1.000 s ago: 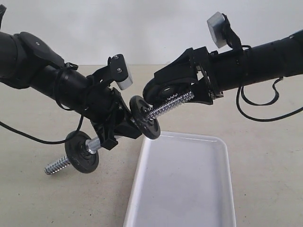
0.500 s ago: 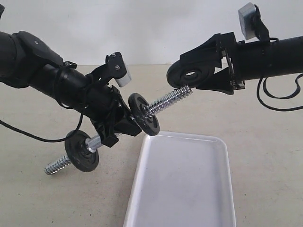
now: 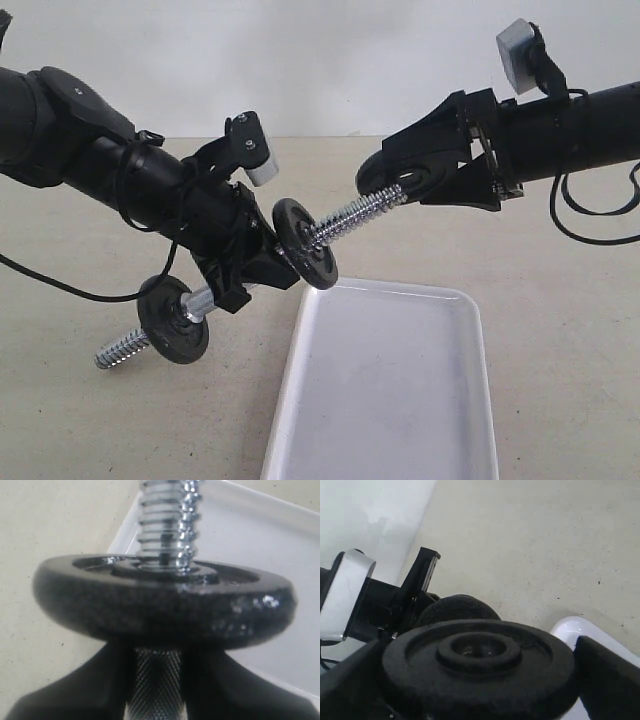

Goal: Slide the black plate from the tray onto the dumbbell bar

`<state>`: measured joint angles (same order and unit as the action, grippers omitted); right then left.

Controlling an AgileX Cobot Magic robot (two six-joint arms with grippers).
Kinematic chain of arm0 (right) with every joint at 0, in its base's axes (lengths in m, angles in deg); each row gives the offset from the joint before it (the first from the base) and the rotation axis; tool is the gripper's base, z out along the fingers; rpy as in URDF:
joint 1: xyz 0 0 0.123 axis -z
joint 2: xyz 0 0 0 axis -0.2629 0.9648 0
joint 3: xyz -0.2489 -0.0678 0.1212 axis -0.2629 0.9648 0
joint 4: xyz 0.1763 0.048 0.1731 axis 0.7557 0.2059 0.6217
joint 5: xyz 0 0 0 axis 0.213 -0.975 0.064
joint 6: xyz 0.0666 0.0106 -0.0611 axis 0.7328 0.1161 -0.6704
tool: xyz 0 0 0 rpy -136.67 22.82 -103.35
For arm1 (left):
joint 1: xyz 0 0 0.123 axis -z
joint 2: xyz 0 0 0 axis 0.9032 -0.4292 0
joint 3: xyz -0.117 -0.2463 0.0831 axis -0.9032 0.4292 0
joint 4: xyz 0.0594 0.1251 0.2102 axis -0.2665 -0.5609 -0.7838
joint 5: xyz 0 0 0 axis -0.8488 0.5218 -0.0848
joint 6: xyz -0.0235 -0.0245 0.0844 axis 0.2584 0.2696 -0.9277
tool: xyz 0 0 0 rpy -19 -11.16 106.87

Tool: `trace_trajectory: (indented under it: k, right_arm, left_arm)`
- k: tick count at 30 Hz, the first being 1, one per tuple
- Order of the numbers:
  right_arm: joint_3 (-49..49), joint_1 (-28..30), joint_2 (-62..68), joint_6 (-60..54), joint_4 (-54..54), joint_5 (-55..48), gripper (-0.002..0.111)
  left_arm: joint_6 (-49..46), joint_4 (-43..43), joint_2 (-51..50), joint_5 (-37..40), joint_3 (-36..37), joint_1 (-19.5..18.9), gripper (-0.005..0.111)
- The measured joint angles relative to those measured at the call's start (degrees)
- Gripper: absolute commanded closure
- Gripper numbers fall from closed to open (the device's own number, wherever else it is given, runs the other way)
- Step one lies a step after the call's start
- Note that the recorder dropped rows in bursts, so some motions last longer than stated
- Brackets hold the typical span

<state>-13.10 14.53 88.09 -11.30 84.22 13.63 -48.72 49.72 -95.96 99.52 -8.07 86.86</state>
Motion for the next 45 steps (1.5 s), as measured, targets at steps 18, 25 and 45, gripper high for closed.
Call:
trace_trajectory:
  k: [18, 25, 45]
  right_arm:
    - [0.0, 0.0, 0.0, 1.1, -1.8, 0.6, 0.108]
    - [0.0, 0.1, 0.0, 1.5, -1.1, 1.2, 0.108]
    - [0.0, 0.2, 0.0, 0.9, 4.0, 2.4, 0.108]
  left_arm:
    - [-0.5, 0.0, 0.0, -0.2, 0.0, 0.2, 0.102]
    - [-1.8, 2.0, 0.0, -1.5, 0.1, 0.2, 0.102]
    - [-4.6, 8.6, 0.0, -2.7, 0.1, 0.2, 0.102]
